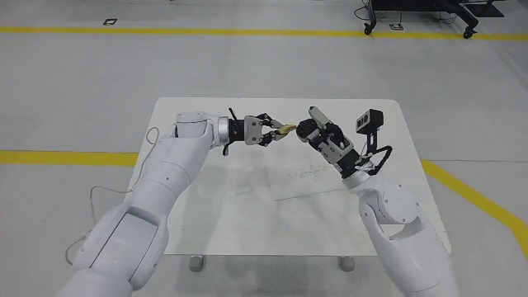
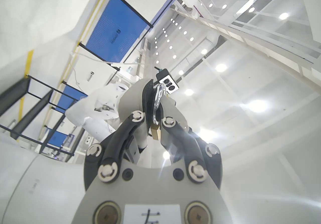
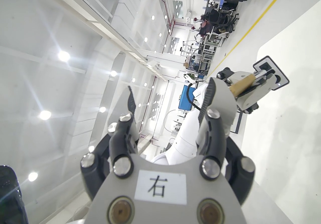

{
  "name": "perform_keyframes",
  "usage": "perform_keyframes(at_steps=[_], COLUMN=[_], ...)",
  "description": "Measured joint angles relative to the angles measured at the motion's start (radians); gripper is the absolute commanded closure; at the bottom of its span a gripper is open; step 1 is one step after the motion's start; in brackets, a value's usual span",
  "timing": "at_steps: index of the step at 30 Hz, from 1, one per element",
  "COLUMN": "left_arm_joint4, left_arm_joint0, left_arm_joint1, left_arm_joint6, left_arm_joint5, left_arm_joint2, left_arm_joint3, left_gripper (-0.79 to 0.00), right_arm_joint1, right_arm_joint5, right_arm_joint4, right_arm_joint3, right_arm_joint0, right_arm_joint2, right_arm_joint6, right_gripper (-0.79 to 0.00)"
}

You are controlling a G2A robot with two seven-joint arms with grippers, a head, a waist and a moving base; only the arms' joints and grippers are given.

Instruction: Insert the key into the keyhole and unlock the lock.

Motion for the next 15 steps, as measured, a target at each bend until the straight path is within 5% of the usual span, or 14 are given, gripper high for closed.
perform_keyframes(at_steps=[15], left_arm_joint4=[0.013], left_arm_joint0=[-0.031], left_arm_joint1=[-0.021], left_arm_joint6=[-0.007], left_arm_joint5=[-0.011], left_arm_joint2=[0.024], left_arm_joint3=[0.065], left_gripper=[0.0], right_arm_joint1=[-0.007], right_arm_joint5=[0.051], right_arm_joint4=[-0.217], right_arm_joint3=[0.02], right_arm_joint0=[0.022], right_arm_joint2=[-0.085], right_arm_joint6=[-0.096], right_gripper=[0.0])
